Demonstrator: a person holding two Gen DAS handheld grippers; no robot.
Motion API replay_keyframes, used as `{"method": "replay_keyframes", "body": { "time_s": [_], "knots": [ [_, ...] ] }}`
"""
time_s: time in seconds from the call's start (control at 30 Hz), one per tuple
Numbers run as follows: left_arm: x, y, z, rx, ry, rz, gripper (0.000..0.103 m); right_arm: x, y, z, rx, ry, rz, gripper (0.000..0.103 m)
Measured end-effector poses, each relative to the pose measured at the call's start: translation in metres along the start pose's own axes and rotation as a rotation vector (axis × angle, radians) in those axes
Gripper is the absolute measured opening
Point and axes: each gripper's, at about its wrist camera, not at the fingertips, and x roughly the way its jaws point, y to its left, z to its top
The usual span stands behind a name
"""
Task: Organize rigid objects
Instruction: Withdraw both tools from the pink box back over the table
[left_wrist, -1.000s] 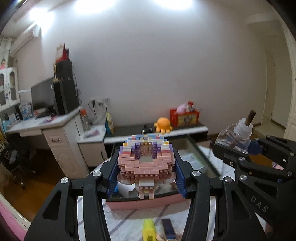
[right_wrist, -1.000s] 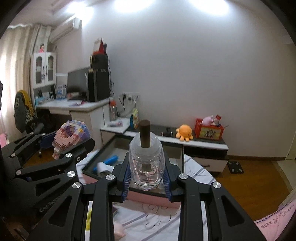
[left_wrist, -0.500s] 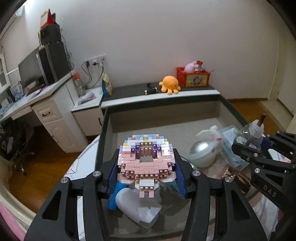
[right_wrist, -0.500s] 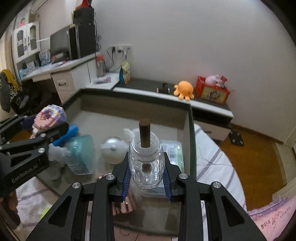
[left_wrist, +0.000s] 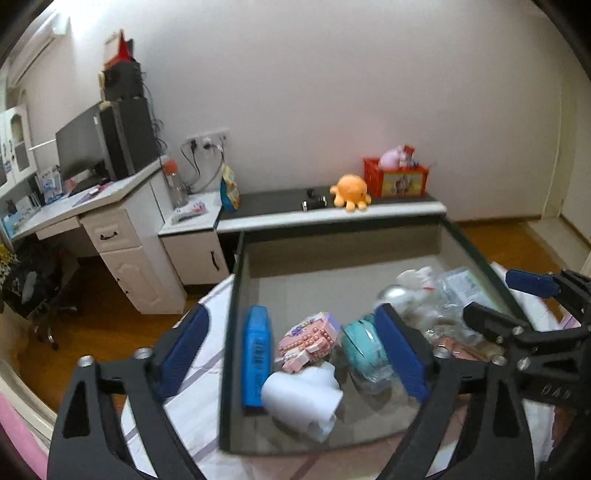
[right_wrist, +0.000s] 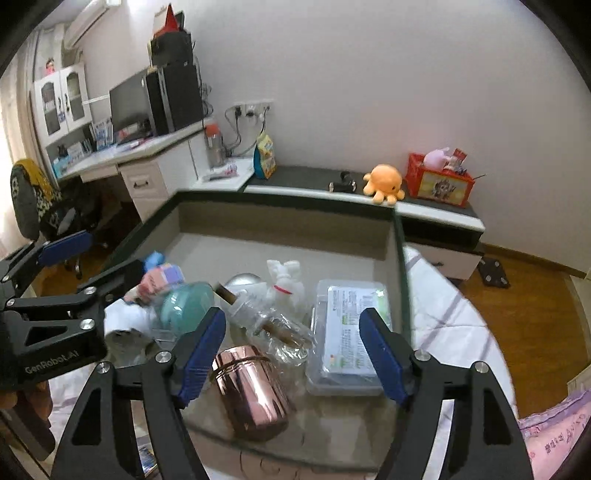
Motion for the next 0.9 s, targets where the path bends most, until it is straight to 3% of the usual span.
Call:
{"method": "replay_keyframes", "body": {
  "time_s": [0.17, 0.4, 0.47, 0.67, 0.77, 0.9],
  "knots": [
    [-0.063, 0.012, -0.005, -0.064, -0.096, -0.018, 0.103, -0.058, 0.003, -0.001, 0.021, -0.098, 0.013, 0.08],
    [-0.167, 0.007, -0.035, -0.103, -0.259, 0.005, 0.103, -0.157, 0.025, -0.032, 0.009, -0.285, 0.011, 0.087],
    [-0.188, 0.002, -0.044, -0.1, -0.286, 0.007, 0.103, -0.182, 0.035, -0.046, 0.0, -0.324, 0.003, 0.092],
    [-0.251, -0.024, -0.075, -0.062, -0.36, 0.004, 0.103, -0.234, 0.056, -0.087, -0.008, -0.427, -0.065, 0.093],
    [-0.271, -0.029, -0.086, -0.044, -0.375, -0.003, 0.103, -0.255, 0.06, -0.103, 0.01, -0.472, -0.091, 0.103],
    [-0.293, -0.033, -0.096, -0.033, -0.396, 0.013, 0.103, -0.274, 0.066, -0.121, 0.014, -0.507, -0.117, 0.103]
  ]
}}
